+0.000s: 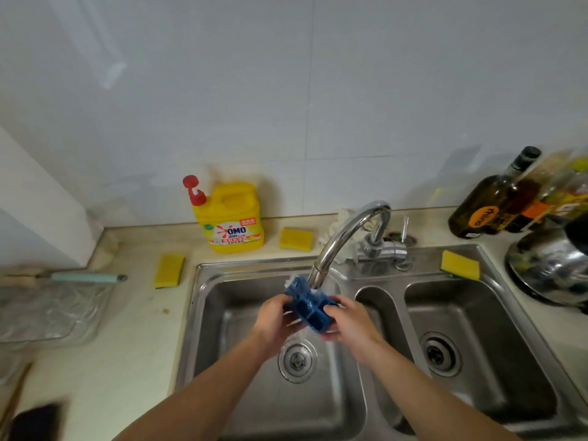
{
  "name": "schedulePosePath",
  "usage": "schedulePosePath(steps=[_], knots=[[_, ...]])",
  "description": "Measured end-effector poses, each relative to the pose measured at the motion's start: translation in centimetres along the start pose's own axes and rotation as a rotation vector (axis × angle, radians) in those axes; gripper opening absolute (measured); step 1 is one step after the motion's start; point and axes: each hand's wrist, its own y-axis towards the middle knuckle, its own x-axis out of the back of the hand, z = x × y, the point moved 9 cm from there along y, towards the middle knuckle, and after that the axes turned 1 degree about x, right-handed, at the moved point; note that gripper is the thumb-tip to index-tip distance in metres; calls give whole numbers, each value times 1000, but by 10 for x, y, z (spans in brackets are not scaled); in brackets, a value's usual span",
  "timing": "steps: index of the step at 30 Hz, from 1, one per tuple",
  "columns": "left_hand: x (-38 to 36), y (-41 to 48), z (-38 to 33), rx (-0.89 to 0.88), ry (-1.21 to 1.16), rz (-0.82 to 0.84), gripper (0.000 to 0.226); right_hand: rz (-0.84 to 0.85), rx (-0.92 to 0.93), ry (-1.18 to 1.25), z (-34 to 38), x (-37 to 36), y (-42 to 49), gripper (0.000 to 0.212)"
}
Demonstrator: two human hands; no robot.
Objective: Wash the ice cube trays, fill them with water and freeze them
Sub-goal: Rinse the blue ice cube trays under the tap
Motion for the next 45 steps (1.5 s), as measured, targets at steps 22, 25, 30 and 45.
schedulePosePath(steps=[22, 25, 30, 45], knots=[[19, -10, -30, -221, 451, -247, 24, -20, 28, -140, 7, -25, 35, 17], [22, -6, -22, -127, 389, -225, 30, 31, 97, -195, 17, -28, 34, 21], [-4, -2, -13, -36, 258, -102, 21, -50, 158, -209, 27, -9, 34, 20], [-33, 6, -1, -67, -30, -119, 24, -124, 363, -398, 47, -6, 26, 42]])
